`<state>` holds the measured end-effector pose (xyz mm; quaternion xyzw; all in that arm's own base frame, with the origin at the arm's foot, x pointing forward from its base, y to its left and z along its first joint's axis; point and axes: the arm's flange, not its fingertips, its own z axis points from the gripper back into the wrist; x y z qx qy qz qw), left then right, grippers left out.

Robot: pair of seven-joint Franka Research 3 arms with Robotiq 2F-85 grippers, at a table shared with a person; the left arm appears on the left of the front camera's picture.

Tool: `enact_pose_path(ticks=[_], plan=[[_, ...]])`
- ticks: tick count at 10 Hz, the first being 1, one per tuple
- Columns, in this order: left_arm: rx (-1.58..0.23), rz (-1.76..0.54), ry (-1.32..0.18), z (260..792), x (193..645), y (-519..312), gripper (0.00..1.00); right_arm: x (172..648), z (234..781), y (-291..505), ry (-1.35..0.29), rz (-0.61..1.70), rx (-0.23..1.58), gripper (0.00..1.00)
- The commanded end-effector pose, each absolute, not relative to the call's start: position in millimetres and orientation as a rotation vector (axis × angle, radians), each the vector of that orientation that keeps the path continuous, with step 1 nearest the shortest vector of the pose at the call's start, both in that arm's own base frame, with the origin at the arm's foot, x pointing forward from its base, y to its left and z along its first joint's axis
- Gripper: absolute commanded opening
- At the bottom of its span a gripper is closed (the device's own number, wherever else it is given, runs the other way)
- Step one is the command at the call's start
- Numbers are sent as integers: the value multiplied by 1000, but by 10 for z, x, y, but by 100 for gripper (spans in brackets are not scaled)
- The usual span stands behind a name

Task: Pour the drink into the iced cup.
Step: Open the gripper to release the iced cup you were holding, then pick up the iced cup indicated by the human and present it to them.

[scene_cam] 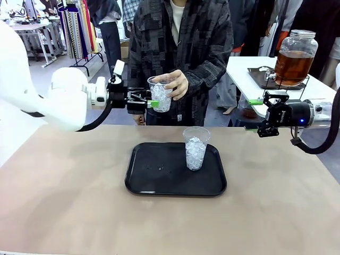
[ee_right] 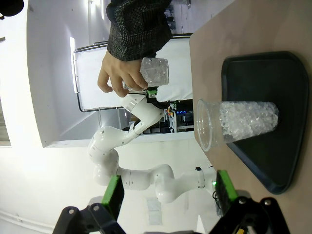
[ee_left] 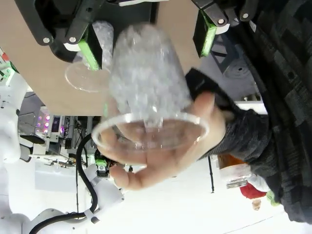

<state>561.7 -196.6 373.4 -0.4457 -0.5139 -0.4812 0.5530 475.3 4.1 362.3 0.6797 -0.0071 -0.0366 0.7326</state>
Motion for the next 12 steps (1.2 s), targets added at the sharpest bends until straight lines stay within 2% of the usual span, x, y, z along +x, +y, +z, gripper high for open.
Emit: enact_pose_path(ticks=[1,5,8,10,12], plan=[[-1043,-1146,-1235,3639,5419,-1672,100,4754,3638,48,-20,-77,1494,100],[-1051,-1193,-1243,3145,5076,-1043,100,4754,3638,48,-20,-77,1494,100],[-1068,-1119,-1258,2906,4876,-744,100,4754,3638,48,-20,-77,1494,100],[-1073,-1128,-1289,2840,4852,-673,100,4754,3638,48,-20,-77,1494,100],[-1061,-1099,-1239,2869,4893,-710,100,4754,3638,48,-20,-77,1494,100]])
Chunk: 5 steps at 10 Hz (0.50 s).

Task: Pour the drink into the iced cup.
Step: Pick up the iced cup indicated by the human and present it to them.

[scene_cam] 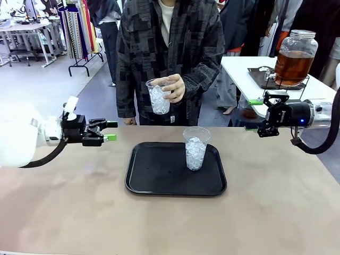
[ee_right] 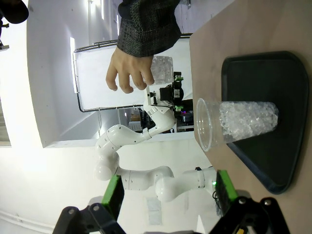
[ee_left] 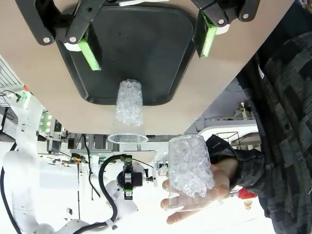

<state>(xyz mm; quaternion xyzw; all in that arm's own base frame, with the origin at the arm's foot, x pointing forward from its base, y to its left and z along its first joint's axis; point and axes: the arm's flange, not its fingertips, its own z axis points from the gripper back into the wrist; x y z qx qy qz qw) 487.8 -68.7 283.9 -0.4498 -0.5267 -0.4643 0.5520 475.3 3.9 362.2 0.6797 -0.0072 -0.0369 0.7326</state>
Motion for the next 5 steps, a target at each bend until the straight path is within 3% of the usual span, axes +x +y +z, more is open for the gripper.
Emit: enact_pose_path(ticks=[1,5], plan=[[-1061,-1099,-1239,2869,4893,-710,100,4754,3638,48,-20,-77,1494,100],[-1061,-1099,-1239,2869,4893,-710,100,4754,3638,48,-20,-77,1494,100]])
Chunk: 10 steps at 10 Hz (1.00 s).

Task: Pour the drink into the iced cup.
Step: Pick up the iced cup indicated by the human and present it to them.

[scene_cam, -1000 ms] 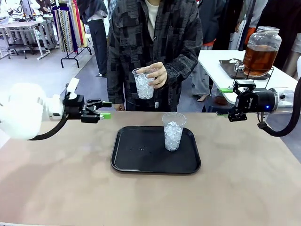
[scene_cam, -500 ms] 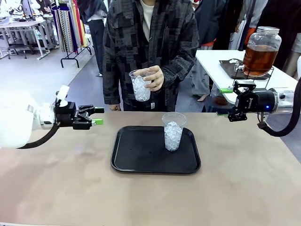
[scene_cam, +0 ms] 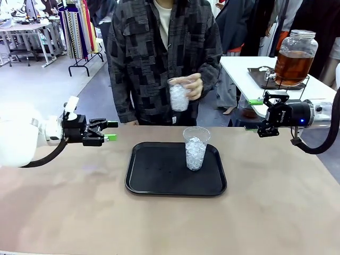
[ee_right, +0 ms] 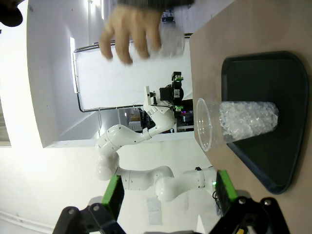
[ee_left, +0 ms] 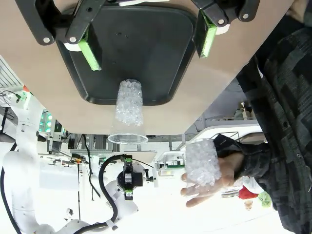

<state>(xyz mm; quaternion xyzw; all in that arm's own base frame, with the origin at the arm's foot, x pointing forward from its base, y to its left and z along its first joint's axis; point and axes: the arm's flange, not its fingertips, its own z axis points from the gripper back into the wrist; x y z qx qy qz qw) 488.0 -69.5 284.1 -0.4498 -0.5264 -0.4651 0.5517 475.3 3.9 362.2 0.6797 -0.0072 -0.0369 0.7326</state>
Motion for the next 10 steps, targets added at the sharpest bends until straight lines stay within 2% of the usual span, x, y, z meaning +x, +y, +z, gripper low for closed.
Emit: enact_pose_path(ticks=[1,10], plan=[[-1061,-1099,-1239,2869,4893,-710,100,4754,3638,48,-20,-77,1494,100],[-1061,-1099,-1239,2869,4893,-710,100,4754,3638,48,-20,-77,1494,100]])
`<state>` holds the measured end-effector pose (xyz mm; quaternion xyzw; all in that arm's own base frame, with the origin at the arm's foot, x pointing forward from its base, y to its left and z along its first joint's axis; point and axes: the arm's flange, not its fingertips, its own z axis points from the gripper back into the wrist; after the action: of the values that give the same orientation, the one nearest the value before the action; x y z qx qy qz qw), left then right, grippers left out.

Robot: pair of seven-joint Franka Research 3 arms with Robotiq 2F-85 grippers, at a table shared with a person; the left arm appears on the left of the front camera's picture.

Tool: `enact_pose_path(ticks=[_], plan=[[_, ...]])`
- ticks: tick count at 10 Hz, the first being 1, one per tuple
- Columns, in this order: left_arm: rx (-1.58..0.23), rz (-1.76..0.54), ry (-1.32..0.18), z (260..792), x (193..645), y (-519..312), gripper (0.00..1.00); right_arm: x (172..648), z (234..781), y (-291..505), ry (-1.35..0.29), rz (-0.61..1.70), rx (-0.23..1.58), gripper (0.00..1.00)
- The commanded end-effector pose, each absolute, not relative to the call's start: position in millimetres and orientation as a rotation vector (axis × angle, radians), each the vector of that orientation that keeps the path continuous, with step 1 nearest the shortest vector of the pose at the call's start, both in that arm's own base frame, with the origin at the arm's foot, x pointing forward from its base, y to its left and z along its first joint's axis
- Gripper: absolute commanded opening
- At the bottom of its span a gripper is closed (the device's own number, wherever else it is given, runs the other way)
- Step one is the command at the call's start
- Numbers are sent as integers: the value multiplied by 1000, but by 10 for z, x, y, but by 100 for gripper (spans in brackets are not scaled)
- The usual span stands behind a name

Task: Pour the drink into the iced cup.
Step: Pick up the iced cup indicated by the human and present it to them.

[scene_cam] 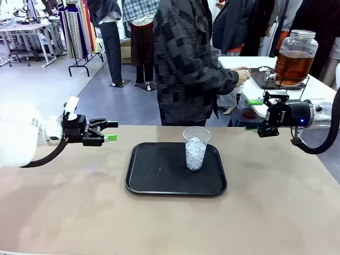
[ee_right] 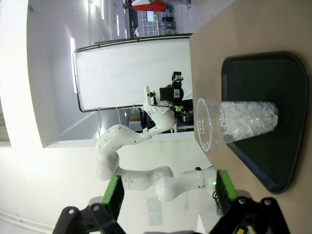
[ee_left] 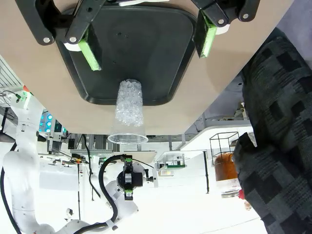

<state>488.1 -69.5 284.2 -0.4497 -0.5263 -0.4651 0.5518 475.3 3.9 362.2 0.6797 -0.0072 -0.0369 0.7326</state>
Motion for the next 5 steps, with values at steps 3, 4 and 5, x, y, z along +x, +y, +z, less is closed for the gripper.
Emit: enact_pose_path(ticks=[3,4,5], plan=[[-1061,-1099,-1239,2869,4893,-710,100,4754,3638,48,-20,-77,1494,100],[-1061,-1099,-1239,2869,4893,-710,100,4754,3638,48,-20,-77,1494,100],[-1061,-1099,-1239,2869,4893,-710,100,4754,3638,48,-20,-77,1494,100]])
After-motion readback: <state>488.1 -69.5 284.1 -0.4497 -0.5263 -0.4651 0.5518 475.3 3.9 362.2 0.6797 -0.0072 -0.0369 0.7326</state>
